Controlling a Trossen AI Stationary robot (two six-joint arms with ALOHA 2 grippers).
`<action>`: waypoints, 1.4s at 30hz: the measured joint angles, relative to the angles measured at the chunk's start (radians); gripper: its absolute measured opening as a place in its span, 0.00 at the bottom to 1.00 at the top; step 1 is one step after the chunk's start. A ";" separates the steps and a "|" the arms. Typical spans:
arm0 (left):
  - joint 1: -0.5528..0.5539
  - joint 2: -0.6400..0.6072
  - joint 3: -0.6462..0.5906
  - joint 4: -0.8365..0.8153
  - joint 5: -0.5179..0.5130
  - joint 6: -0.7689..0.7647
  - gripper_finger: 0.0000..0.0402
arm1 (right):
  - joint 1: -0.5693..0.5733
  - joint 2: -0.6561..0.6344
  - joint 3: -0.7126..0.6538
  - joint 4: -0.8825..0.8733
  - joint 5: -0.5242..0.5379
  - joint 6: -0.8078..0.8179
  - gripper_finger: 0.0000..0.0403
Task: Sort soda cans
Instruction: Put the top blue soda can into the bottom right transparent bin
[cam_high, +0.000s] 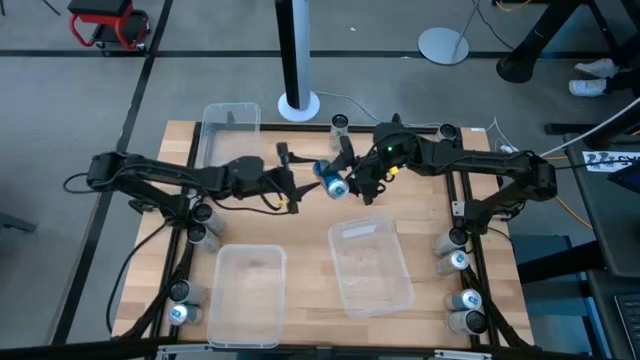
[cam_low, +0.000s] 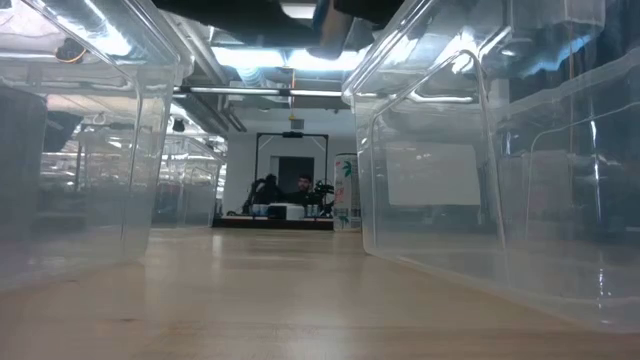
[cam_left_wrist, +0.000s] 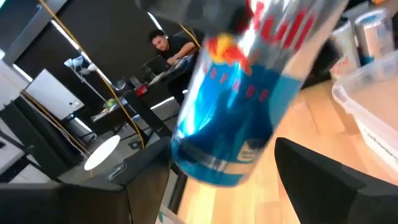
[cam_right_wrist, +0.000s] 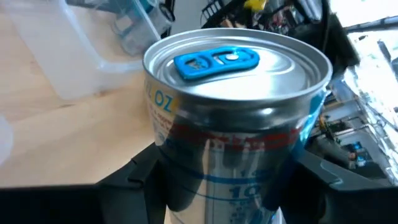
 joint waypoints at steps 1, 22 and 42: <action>-0.003 0.013 0.006 0.004 0.004 0.003 0.69 | 0.001 0.002 0.000 0.002 -0.003 0.001 0.54; -0.023 0.074 0.017 0.116 0.040 0.132 0.68 | 0.044 0.017 -0.002 0.037 0.001 0.022 0.54; -0.024 0.076 0.036 0.139 0.050 0.111 0.62 | 0.057 0.021 0.001 0.071 0.020 0.020 0.54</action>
